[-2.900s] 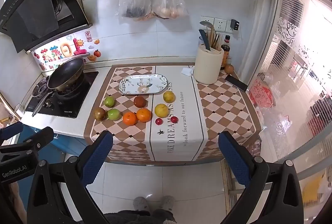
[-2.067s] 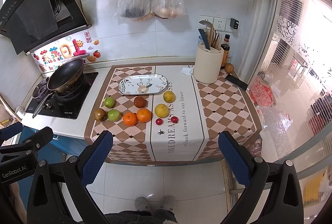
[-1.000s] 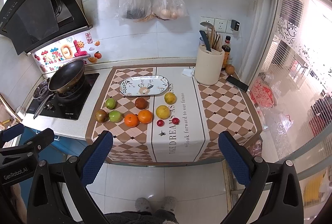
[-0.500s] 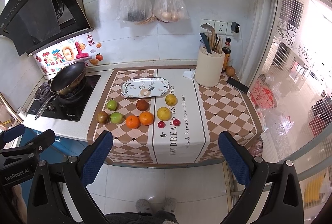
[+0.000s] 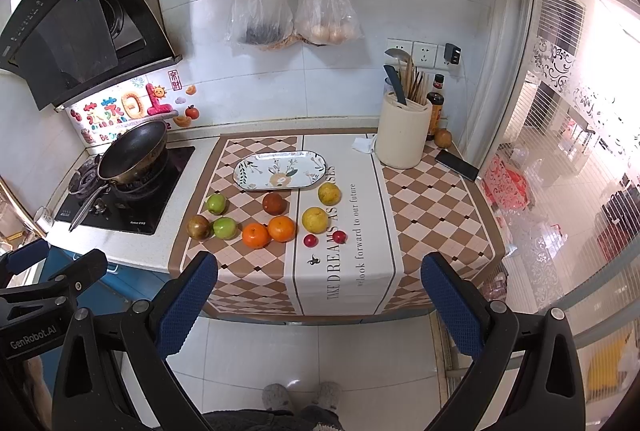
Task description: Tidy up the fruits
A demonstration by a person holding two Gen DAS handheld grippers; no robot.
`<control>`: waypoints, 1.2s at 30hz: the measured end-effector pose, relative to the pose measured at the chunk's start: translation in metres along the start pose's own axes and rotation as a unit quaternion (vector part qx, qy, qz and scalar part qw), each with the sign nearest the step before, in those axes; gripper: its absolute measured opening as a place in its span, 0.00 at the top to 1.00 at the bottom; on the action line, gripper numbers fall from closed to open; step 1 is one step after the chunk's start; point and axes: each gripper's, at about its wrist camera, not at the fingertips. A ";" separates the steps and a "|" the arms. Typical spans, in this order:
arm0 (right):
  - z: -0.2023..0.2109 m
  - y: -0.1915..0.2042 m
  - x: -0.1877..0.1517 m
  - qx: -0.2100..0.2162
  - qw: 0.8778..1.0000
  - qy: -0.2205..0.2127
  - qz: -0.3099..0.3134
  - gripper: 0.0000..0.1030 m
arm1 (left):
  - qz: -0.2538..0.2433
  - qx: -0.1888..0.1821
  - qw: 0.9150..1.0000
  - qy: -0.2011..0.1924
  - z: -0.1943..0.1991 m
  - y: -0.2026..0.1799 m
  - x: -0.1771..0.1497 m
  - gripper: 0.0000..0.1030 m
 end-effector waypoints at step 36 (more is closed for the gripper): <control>-0.369 0.109 0.016 0.198 0.955 0.220 -0.023 0.14 | 0.055 0.220 0.967 0.120 -0.254 0.128 0.036 0.00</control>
Point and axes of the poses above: each gripper's, at about its wrist camera, not at the fingertips, and z roughly against the way its jaws point, y to its left, x to its top
